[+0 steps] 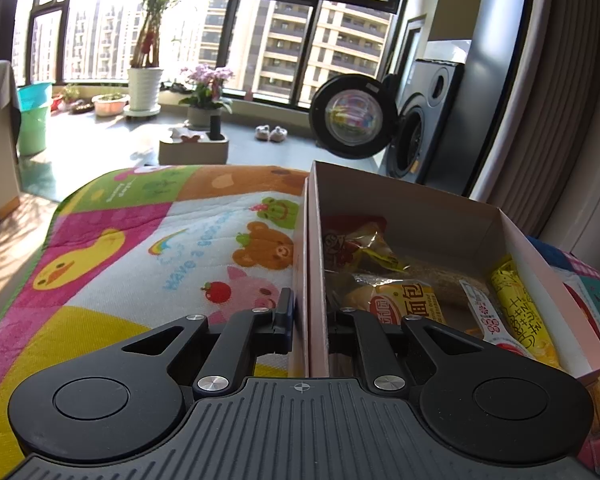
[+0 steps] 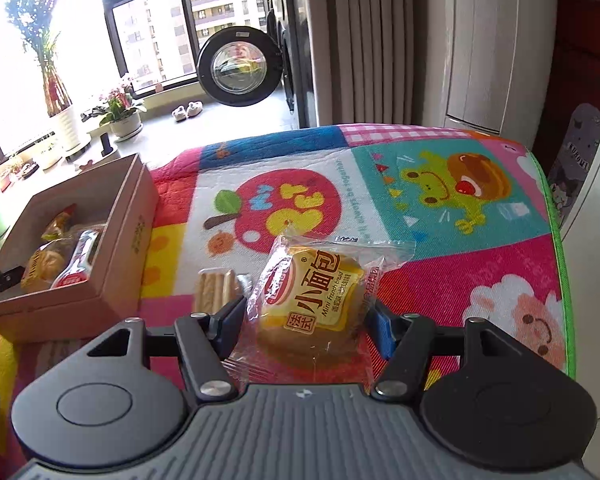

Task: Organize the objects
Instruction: 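Grasp the wrapped bread bun with the right gripper, then lower the bread bun into the pink box and open the right gripper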

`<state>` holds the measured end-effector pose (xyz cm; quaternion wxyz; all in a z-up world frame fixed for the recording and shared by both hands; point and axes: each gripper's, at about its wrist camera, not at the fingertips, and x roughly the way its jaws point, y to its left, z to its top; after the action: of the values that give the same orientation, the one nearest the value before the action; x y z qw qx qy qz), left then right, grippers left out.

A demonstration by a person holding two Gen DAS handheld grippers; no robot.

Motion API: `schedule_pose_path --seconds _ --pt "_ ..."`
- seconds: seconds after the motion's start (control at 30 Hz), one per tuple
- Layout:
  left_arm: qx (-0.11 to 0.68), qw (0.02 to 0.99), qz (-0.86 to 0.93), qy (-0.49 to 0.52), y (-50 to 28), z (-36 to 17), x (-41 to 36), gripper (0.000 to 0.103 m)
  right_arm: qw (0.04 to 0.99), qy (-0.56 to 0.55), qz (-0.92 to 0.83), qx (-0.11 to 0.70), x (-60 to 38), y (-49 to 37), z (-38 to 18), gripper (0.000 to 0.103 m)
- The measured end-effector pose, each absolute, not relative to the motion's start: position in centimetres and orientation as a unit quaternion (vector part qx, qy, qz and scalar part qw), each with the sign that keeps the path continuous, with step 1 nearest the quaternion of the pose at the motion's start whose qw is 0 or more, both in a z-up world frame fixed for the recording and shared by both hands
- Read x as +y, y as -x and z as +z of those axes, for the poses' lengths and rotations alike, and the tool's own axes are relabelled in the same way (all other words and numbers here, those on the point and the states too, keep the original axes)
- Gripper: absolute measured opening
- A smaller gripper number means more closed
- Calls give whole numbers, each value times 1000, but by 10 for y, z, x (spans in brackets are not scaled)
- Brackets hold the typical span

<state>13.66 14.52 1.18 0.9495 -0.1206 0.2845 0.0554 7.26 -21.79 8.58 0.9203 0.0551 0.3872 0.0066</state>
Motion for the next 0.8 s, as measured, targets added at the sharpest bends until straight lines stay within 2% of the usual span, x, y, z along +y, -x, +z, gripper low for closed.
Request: schedule_pose_path --seconds 0.47,0.8 --pt "280 952 58 108 -136 13 141 12 886 41 184 424 -97 -2 107 64" --pt "281 952 58 107 -135 14 141 12 916 56 163 361 -69 -50 172 64"
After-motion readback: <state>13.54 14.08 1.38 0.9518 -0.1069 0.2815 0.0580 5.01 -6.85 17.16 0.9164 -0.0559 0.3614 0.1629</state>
